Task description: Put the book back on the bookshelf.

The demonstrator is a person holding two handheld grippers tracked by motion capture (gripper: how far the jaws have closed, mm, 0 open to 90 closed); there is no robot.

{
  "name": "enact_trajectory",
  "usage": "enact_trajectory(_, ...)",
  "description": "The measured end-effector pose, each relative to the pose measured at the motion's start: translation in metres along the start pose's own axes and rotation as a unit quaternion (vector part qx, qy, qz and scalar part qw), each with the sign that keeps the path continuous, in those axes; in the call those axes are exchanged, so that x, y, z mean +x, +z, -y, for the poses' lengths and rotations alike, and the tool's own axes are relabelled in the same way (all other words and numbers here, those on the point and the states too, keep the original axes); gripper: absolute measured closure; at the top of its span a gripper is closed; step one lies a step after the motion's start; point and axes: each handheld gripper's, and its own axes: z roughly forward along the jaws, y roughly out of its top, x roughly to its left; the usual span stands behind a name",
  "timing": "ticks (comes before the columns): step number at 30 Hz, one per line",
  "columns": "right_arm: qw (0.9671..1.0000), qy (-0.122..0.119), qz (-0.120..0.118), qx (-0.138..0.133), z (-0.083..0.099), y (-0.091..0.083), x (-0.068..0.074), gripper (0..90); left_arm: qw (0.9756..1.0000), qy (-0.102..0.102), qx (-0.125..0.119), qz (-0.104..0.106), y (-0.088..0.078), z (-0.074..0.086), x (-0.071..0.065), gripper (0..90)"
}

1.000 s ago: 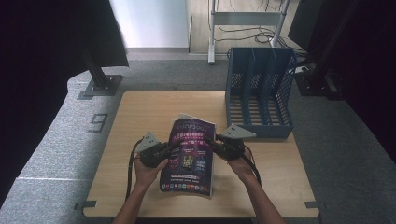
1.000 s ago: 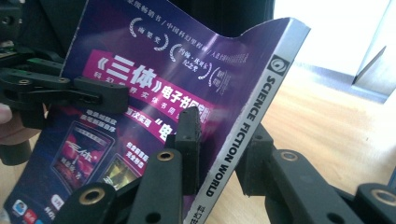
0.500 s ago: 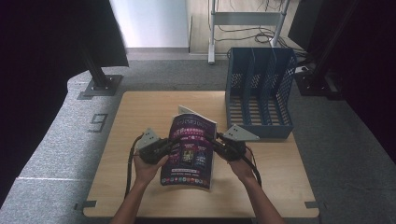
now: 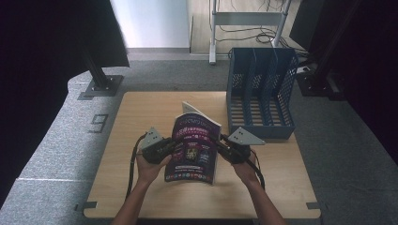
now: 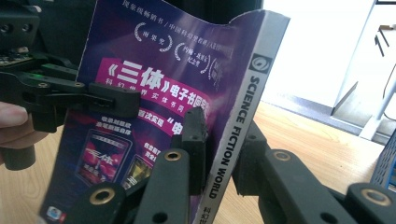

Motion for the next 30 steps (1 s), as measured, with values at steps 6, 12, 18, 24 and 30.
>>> enact_trajectory(6,0.9998,-0.013,-0.01,-0.009,0.002,-0.004,0.005,77.6,1.0,0.001,-0.001,0.0,-0.005,0.005,0.001,85.5)
enact_trajectory(12,0.9996,-0.018,-0.017,-0.013,0.003,-0.008,0.009,78.0,1.0,-0.001,-0.001,-0.002,-0.009,0.009,0.003,80.4)
enact_trajectory(18,0.9994,-0.016,-0.024,-0.019,0.004,-0.01,0.01,78.4,0.9997,-0.002,0.006,-0.023,-0.009,0.012,0.006,69.1)
enact_trajectory(24,0.9991,-0.021,-0.029,-0.022,0.005,-0.014,0.014,78.7,0.9992,-0.015,0.022,-0.03,-0.005,0.013,0.011,57.0)
enact_trajectory(30,0.999,-0.023,-0.031,-0.022,0.005,-0.015,0.014,78.8,0.9986,-0.025,0.034,-0.031,-0.001,0.016,0.015,50.8)
